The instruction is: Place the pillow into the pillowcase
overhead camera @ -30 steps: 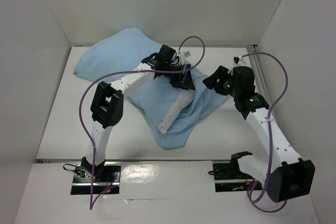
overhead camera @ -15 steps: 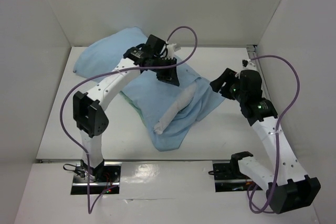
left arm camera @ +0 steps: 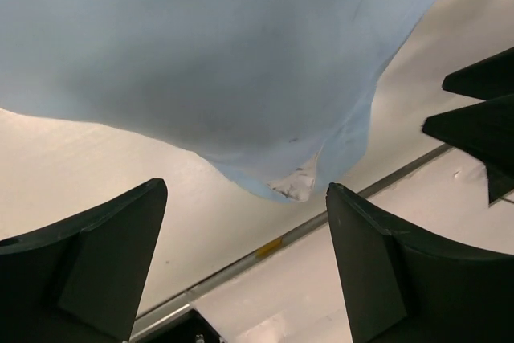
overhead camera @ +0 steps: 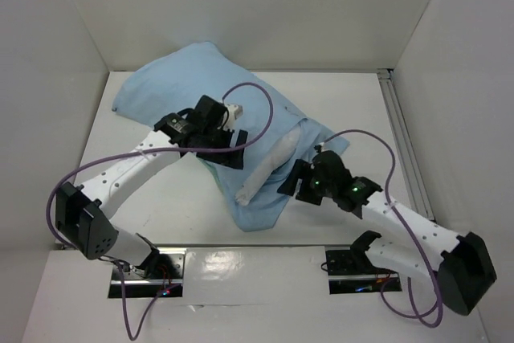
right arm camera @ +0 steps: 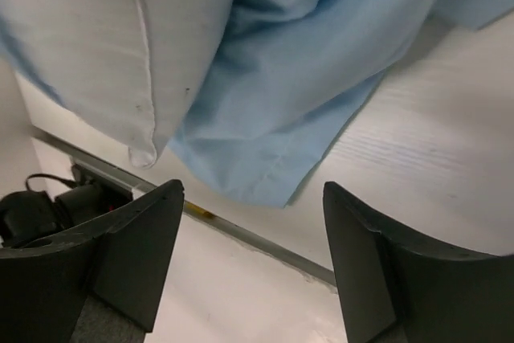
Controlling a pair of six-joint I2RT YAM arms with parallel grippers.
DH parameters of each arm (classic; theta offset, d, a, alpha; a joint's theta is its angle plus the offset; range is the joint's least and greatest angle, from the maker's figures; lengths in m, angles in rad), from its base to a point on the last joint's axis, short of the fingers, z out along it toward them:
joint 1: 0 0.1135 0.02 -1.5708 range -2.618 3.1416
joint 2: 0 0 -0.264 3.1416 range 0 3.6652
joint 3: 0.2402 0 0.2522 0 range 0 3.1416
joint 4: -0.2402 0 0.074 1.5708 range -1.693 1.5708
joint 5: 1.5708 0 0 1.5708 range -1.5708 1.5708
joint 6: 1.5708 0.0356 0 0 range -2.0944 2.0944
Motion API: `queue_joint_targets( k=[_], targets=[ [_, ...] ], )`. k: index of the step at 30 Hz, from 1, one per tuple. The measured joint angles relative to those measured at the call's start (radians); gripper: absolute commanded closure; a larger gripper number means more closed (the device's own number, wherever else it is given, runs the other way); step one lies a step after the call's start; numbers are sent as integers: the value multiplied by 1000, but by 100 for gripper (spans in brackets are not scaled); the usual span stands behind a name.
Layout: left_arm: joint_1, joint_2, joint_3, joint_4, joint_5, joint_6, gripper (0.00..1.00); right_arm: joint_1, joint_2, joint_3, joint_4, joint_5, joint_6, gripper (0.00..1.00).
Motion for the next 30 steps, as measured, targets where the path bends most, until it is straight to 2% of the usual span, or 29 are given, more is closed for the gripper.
queue_joint_targets(
  k=[5,8,11,12,14,15,19,22,27,30],
  targets=[
    [-75,16,-98,13,-34,-21,6,179,186,-2,148,105,129,27],
    [-114,57,-97,31,-53,-24,10,195,294,6,219,148,178,40],
    [-137,140,-87,42,-97,-48,37,195,345,29,220,200,211,56],
    [-140,177,-79,43,-116,-52,69,195,348,38,217,220,222,56],
    [-141,249,-56,45,-157,-69,97,195,332,52,203,272,249,58],
    [-141,279,-40,43,-169,-75,100,197,311,53,198,300,264,63],
    [-130,341,63,17,-164,-82,100,220,175,55,146,409,308,63],
    [-103,328,109,47,-93,-99,100,230,122,80,125,459,314,57],
    [-24,276,140,81,42,-125,100,200,199,150,125,497,304,55],
    [12,269,194,84,108,-127,100,71,225,155,155,469,267,55]
  ],
)
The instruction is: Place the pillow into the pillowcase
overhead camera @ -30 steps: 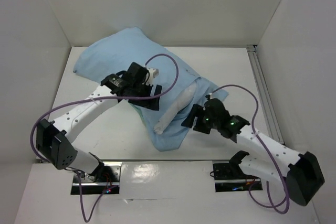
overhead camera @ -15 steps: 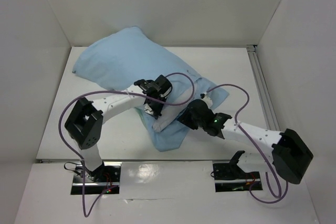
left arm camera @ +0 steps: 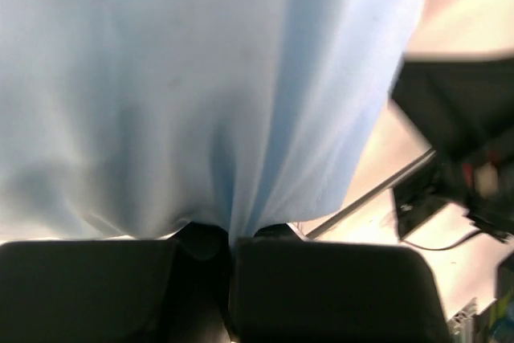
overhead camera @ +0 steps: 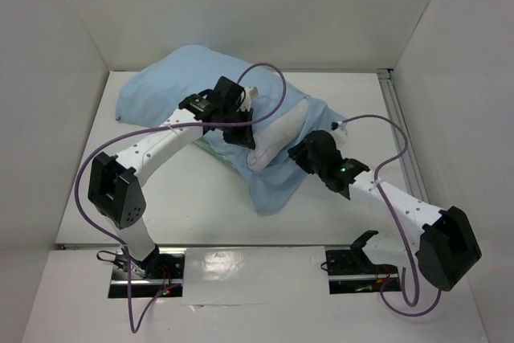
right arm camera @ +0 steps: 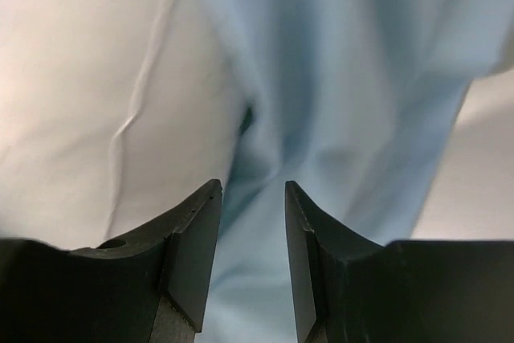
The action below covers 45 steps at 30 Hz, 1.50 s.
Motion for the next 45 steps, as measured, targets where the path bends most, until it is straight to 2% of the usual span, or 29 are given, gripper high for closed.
queue_joint_targets(
  k=[2,5,7,12,21,23,24,26,29,32,36,40,45],
  targets=[
    [15,0,30,11,30,-1,100,-101,10,0,25,-17,-19,55],
    [24,0,55,19,55,-3,100,-182,61,9,62,-52,-38,45],
    [25,0,60,21,68,-5,100,-183,117,14,93,-85,-43,40],
    [27,0,61,21,86,-15,100,-150,208,15,141,-134,-46,40],
    [34,3,62,21,106,-21,100,-127,255,27,212,-147,-46,41],
    [35,3,62,22,109,-22,100,-118,287,51,215,-129,-48,50],
    [35,3,62,22,113,-22,100,-113,308,69,214,-120,-50,78],
    [36,4,62,27,120,-24,100,-106,354,108,209,-104,-58,100],
    [36,6,62,37,129,-28,100,-99,378,130,204,-90,-59,100],
    [40,14,62,56,136,-50,100,-85,323,105,194,-81,-79,100],
    [48,31,62,85,141,-94,100,-50,110,24,160,-113,-149,100],
    [51,70,66,130,144,-142,100,-8,-92,11,151,-198,-276,100],
    [51,137,68,140,145,-186,100,50,-182,37,131,-345,-466,100]
  ],
)
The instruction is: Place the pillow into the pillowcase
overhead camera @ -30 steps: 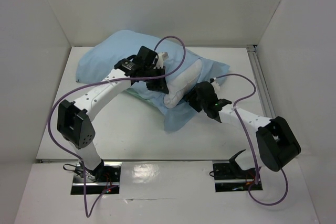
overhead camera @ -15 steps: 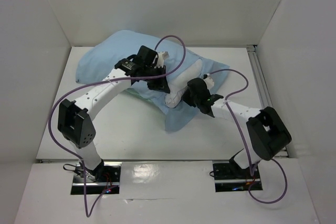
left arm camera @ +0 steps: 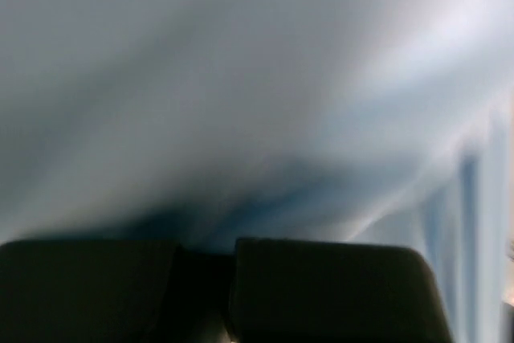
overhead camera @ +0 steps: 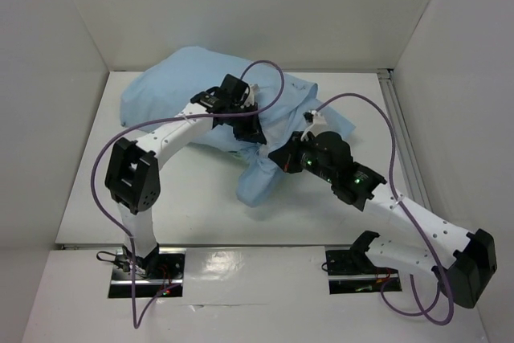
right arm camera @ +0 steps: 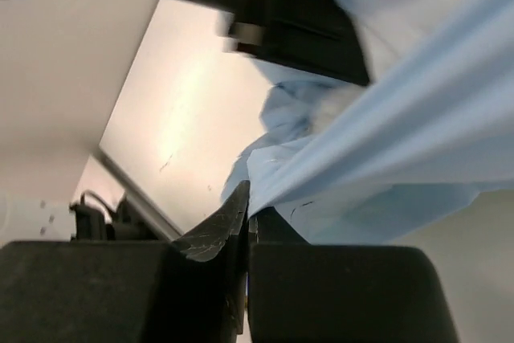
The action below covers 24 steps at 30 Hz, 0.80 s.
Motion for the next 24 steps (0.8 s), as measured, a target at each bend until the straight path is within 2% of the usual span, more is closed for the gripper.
queue_joint_targets(
  k=[5,10,11,12,13,14,15,16,17,20,21,23,24],
  targets=[
    [-3,70,1,-10,13,-24,100,51,5,122,-66,-42,-154,100],
    [-9,74,24,0,67,-31,100,60,5,192,-124,-32,-243,100],
    [-10,74,27,3,77,-35,97,61,5,199,-133,-21,-253,100],
    [-9,74,32,5,93,-38,71,63,5,206,-144,-1,-266,100],
    [-9,74,37,6,105,-37,71,65,5,210,-148,8,-271,100],
    [-8,74,49,0,123,-35,34,68,5,214,-157,38,-274,100],
    [-8,74,63,-3,143,-19,17,72,5,214,-164,71,-272,100],
    [-8,74,84,-8,170,-12,4,73,5,214,-171,99,-272,100],
    [-9,73,110,-15,190,-1,0,73,8,214,-179,125,-269,98],
    [-6,62,213,-79,222,47,0,39,38,214,-180,158,-253,69],
    [-3,60,250,-98,222,71,0,20,53,214,-179,153,-244,50],
    [10,40,308,-121,222,116,0,-32,97,215,-173,129,-237,45],
    [23,14,314,-130,223,129,2,-48,117,216,-169,119,-233,37]
  ],
)
